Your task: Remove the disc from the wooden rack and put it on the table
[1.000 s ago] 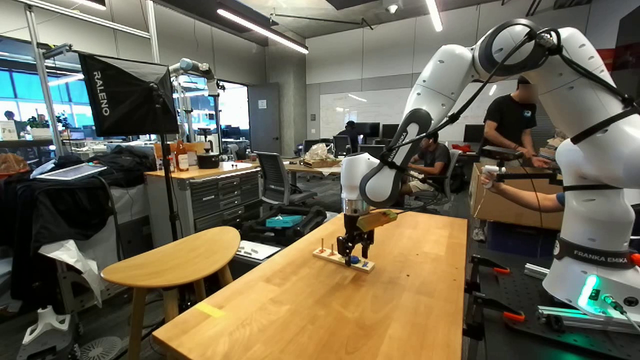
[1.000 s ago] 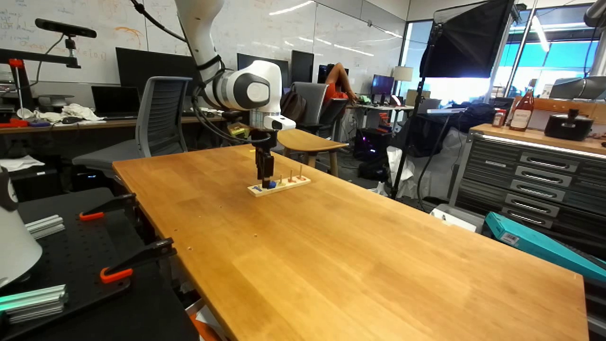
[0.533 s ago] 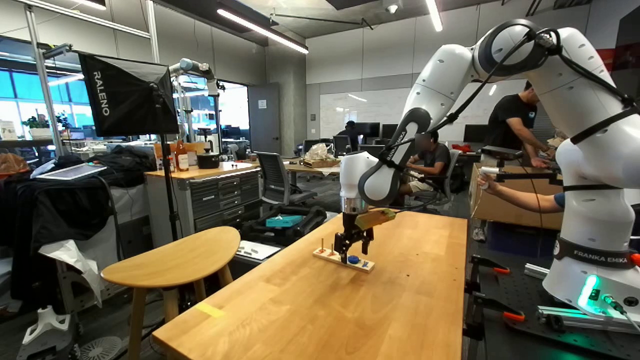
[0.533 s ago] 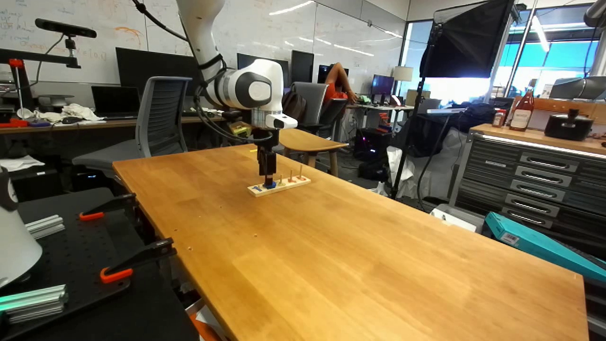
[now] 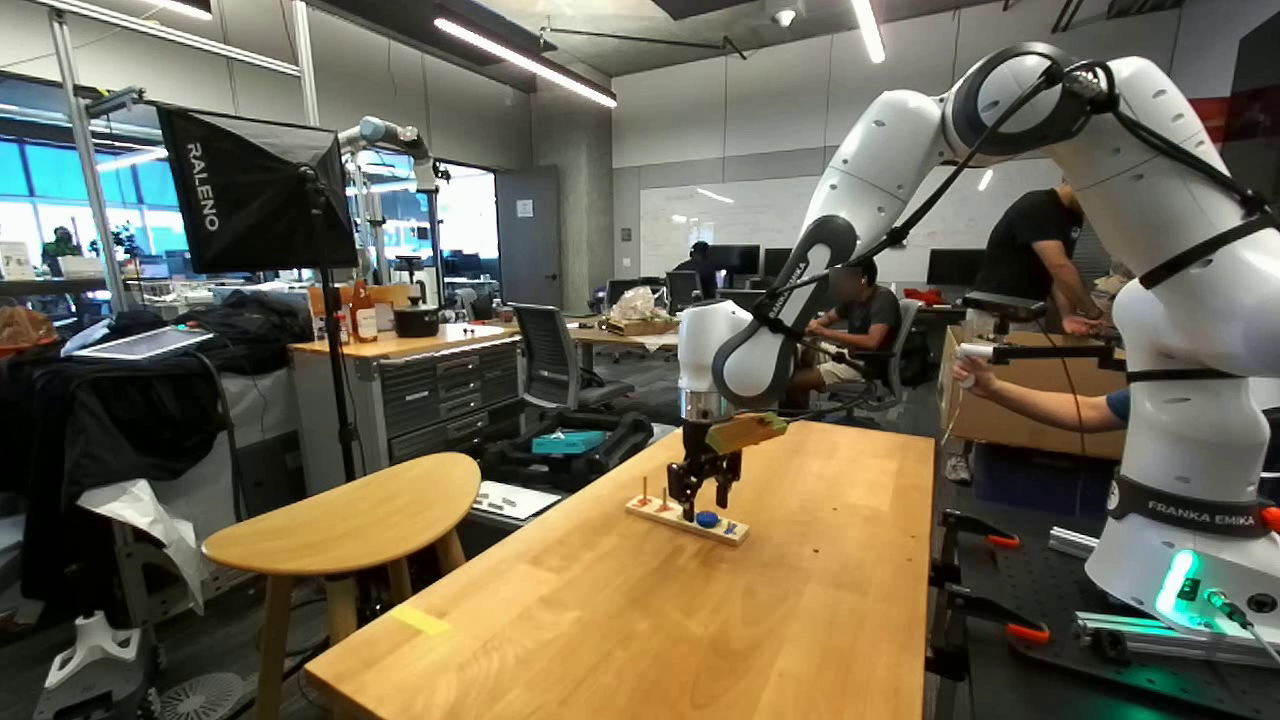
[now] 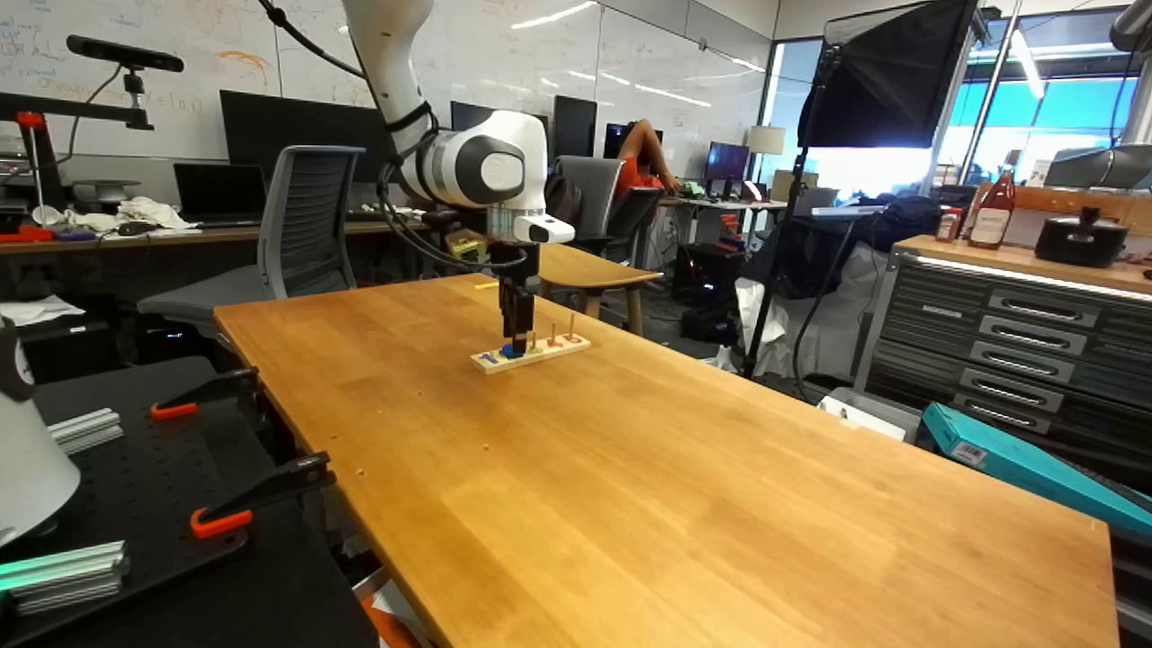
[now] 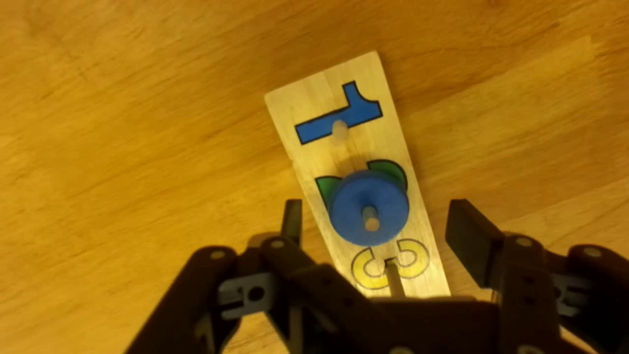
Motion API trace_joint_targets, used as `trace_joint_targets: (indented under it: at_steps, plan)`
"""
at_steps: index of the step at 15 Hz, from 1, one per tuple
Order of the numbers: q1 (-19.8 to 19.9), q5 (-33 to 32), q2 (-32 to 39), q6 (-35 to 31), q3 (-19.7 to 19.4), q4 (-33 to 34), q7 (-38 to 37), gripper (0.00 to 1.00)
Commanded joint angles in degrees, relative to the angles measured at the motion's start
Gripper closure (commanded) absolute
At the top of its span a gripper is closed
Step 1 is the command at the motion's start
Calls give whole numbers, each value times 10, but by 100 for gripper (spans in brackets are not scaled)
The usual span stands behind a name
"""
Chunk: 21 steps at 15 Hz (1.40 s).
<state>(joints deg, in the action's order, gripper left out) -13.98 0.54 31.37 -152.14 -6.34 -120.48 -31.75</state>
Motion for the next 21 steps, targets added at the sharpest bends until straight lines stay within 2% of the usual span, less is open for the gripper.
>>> trace_joint_targets:
  at_steps: [1, 2, 3, 4, 5, 6, 11, 15, 21]
  plan:
    - [0, -1, 19, 9, -6, 22, -8, 7]
    - [0, -2, 21, 9, -7, 22, -8, 4]
    - [0, -3, 23, 8, -8, 23, -7, 15]
    - [1, -3, 24, 8, -8, 23, -7, 34]
    - [2, -1, 25, 7, -6, 24, -5, 34]
    - [3, -1, 26, 7, -6, 24, -5, 41]
    - [2, -1, 23, 11, -7, 27, -5, 81]
    - [2, 0, 9, 18, -7, 20, -5, 82]
    - [17, 0, -56, 48, -9, 12, 0, 82]
